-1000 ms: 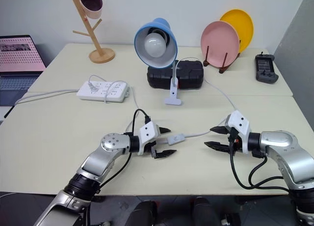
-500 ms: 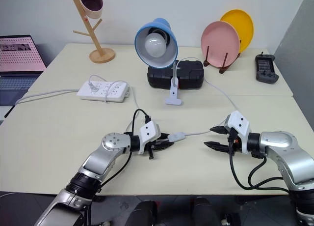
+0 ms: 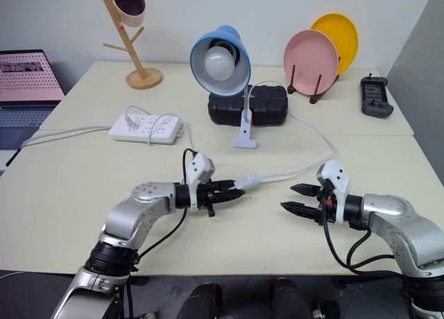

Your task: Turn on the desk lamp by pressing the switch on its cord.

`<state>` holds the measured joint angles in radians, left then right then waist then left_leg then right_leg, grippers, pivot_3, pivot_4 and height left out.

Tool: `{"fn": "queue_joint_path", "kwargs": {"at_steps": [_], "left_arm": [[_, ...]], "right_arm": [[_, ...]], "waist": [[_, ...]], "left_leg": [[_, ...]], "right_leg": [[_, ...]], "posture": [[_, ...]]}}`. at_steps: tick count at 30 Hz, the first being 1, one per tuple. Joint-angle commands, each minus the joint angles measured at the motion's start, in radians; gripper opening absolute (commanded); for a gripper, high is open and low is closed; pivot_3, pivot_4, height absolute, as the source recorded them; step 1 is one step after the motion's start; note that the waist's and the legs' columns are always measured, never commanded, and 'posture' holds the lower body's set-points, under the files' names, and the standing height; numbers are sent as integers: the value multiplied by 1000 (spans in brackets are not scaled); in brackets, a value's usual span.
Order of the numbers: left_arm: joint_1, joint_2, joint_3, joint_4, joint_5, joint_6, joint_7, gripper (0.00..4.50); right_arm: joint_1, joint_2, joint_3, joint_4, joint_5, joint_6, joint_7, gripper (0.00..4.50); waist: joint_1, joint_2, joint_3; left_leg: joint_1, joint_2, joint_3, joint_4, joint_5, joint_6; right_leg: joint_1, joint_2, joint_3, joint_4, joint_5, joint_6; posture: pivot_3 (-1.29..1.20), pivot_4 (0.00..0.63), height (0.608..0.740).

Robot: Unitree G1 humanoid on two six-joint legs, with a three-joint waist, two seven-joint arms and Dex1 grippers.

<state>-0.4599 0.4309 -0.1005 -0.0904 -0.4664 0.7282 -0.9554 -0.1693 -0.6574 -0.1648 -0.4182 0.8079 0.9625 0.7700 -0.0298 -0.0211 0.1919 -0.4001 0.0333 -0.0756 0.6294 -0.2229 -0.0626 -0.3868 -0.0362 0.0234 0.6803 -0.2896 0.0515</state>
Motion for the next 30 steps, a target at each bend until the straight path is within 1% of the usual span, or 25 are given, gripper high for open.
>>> {"fn": "queue_joint_path", "kwargs": {"at_steps": [1, 2, 4, 6, 8, 12, 16, 19, 23, 26, 30], "left_arm": [[-41, 25, 74, -95, -153, 132, -31, 1030], [-44, 31, 78, -102, -165, 142, -31, 1030], [-49, 44, 77, -113, -176, 145, -35, 1030], [-53, 54, 65, -127, -180, 121, -54, 1030], [-55, 59, 40, -134, -152, 67, -69, 1030], [-47, 54, 3, -134, -110, -22, -78, 1030], [-42, 54, -18, -123, -86, -78, -84, 1030], [-48, 46, -24, -106, -63, -128, -80, 1030], [-50, 34, -30, -102, -49, -157, -74, 1030], [-42, 33, -31, -112, -46, -161, -71, 1030], [-20, 42, -40, -128, -35, -168, -75, 1030]], "right_arm": [[22, 55, -131, -27, 366, 232, -177, 2991], [31, 63, -145, -21, 448, 265, -225, 2991], [42, 66, -153, -6, 585, 292, -319, 2991], [36, 70, -122, 49, 785, 260, -471, 2991], [20, 65, -81, 88, 942, 210, -603, 2991], [-34, 71, 18, 98, 1139, 107, -788, 2991], [-77, 131, 52, 108, 1164, 75, -833, 2991], [-124, 213, 65, 142, 1164, 69, -881, 2991], [-145, 278, 60, 169, 1164, 70, -945, 2991], [-161, 306, 54, 180, 1164, 76, -976, 2991], [-182, 312, 55, 194, 1164, 83, -1016, 2991]], "waist": [[0, 0, 0], [0, 0, 0], [0, 0, 0], [-2, 0, 0], [-3, 0, 0], [-3, 0, 0], [-2, 0, 0], [-2, 0, 0], [-2, 0, 0], [-2, 0, 0], [-2, 0, 0]], "left_leg": [[0, 0, 0, 0, 0, 0], [0, 0, 0, 0, 0, 0], [0, 0, 0, 0, 0, 0], [0, 0, 0, 0, 0, 0], [0, 0, 0, 0, 0, 0], [0, 0, 1, 0, 0, 1], [-1, 0, 1, 0, 1, 1], [-1, 0, 1, -1, 1, 2], [-1, 0, 1, -1, 1, 2], [-1, 0, 2, -1, 1, 2], [-1, 0, 2, -1, 1, 2]], "right_leg": [[0, 0, 0, 0, 1, -1], [0, 0, 0, 0, 2, -4], [0, 0, 0, -1, 2, -4], [0, 0, 0, -1, 2, -4], [0, 0, 0, -1, 2, -4], [0, 0, 1, -1, 2, -3], [-1, 1, 2, -1, 1, -3], [-1, 1, 2, -2, 2, -4], [-2, 1, 3, -2, 2, -4], [-2, 1, 3, -2, 2, -4], [-2, 1, 4, -2, 2, -4]], "posture": [[0, 150, 740], [0, 150, 740], [0, 150, 740], [0, 150, 740], [0, 150, 740], [0, 150, 740], [0, 150, 740], [0, 150, 740], [0, 150, 740], [0, 150, 740], [0, 150, 740]]}}
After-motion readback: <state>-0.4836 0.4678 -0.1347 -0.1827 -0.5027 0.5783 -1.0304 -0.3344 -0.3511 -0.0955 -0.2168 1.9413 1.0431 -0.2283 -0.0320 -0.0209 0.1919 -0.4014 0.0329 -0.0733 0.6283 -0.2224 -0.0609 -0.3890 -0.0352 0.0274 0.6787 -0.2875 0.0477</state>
